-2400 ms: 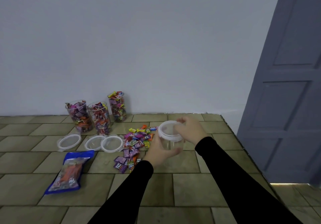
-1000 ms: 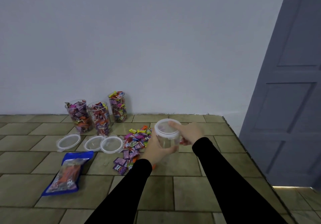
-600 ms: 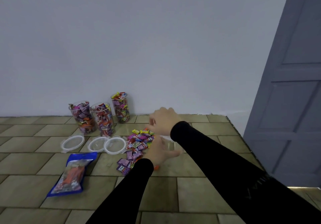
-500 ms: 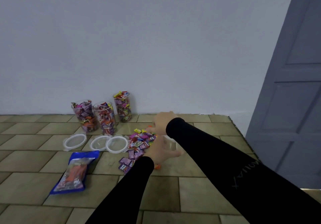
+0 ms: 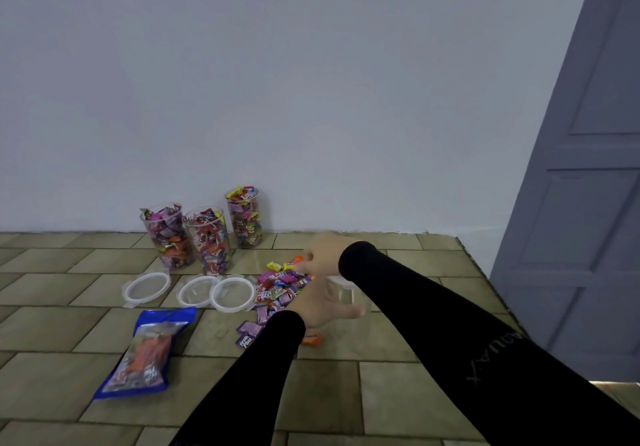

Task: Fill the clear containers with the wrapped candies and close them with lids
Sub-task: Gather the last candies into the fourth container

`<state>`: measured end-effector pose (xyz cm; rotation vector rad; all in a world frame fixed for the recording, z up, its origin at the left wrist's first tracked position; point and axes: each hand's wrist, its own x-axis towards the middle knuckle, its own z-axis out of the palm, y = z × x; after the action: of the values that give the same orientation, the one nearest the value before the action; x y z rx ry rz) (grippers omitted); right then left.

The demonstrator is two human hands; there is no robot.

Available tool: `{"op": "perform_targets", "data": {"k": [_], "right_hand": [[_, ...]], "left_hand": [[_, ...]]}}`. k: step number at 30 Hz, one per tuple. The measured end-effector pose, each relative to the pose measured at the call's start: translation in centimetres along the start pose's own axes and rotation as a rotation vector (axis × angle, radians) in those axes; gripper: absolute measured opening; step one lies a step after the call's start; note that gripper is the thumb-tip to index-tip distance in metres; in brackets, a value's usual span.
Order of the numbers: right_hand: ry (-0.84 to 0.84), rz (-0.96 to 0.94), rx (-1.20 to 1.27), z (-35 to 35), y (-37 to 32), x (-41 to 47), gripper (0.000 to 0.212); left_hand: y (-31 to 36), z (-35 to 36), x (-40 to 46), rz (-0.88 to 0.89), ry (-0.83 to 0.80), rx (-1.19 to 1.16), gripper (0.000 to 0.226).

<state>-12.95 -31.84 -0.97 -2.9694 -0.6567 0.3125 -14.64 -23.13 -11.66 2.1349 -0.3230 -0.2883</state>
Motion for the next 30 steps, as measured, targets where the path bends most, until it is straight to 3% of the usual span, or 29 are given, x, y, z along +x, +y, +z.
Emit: {"op": "perform_targets", "data": {"k": [4, 7, 8, 12, 16, 20, 25, 30], "right_hand": [[0.416, -0.17, 0.126, 0.6, 1.9, -1.8, 0.042], [0.532, -0.245, 0.094, 1.6, 3.8, -3.5, 0.057], [0.539, -0.253, 0.087, 2.1, 4.5, -3.9, 0.059], [0.549, -0.251, 0.219, 3.3, 6.0, -4.6, 0.05], [0.568, -0.249, 0.309, 3.8, 6.1, -4.8, 0.046], [0.644, -0.232, 0.508, 3.0, 6.1, -5.7, 0.027], [0.796, -0.037, 0.761, 2.1, 7.2, -5.9, 0.005], [0.863, 0.314, 0.876, 5.2, 10.7, -5.1, 0.022]], "left_hand": [[-0.1, -0.2, 0.0, 0.027, -0.03, -0.045, 0.06], [0.0, -0.1, -0.3, 0.053, -0.006, -0.061, 0.03], [-0.1, -0.1, -0.3, 0.065, 0.004, -0.085, 0.031], [-0.4, 0.1, 0.2, 0.104, -0.009, -0.171, 0.074], [-0.7, 0.5, 0.1, 0.074, 0.025, -0.185, 0.085], [-0.5, 0.7, -0.4, 0.039, 0.047, -0.166, 0.088], [0.1, 0.6, -1.4, 0.04, 0.04, -0.214, 0.075], [0.3, 0.4, -2.2, 0.025, 0.035, -0.236, 0.069]]}}
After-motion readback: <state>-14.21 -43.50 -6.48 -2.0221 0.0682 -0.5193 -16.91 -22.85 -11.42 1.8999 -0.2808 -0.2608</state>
